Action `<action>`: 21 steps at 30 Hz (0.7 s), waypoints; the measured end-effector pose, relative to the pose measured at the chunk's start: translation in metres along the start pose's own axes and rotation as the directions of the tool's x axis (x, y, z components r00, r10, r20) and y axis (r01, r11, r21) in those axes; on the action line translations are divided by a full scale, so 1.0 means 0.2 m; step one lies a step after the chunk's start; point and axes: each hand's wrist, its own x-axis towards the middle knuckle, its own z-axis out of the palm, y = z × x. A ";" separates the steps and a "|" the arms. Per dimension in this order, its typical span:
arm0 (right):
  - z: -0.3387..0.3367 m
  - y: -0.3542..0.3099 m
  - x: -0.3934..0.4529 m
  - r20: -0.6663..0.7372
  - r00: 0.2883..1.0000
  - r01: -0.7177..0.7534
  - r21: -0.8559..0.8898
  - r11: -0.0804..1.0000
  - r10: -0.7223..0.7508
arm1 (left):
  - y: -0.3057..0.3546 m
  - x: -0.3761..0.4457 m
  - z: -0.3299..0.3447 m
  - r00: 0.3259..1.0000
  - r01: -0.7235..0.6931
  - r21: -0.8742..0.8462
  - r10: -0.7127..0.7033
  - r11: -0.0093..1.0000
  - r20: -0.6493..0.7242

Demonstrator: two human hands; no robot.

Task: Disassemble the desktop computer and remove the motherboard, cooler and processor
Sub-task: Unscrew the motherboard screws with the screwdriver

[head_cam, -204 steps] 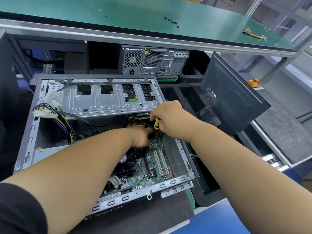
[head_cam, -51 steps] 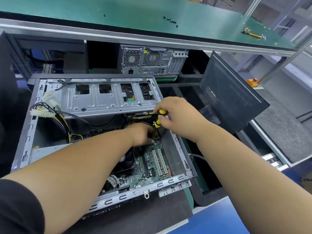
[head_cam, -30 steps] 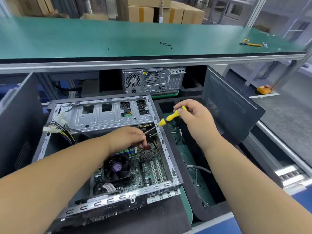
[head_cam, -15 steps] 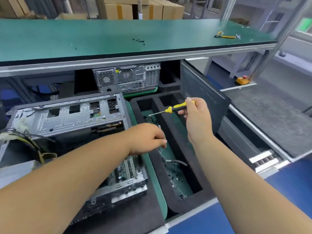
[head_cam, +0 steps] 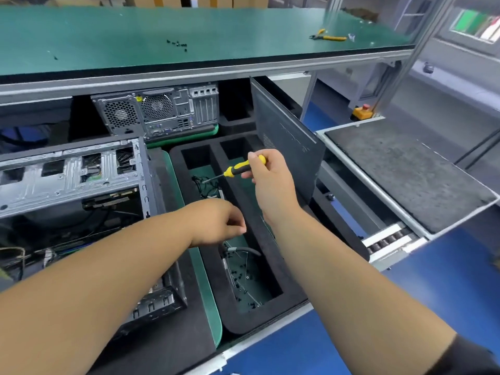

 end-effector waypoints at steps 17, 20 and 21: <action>0.60 -0.28 -0.05 0.313 0.839 0.468 0.004 0.884 -0.446 | -0.50 -0.68 -0.20 0.811 0.175 -0.483 -0.404 0.858 -0.424; 0.70 -0.37 -0.09 0.293 0.748 0.617 0.024 0.786 -0.596 | -0.60 -0.81 -0.21 0.780 0.219 -0.497 -0.457 0.840 -0.428; 0.74 -0.39 -0.11 0.310 0.741 0.616 0.039 0.787 -0.595 | -0.64 -0.85 -0.21 0.766 0.234 -0.505 -0.477 0.831 -0.431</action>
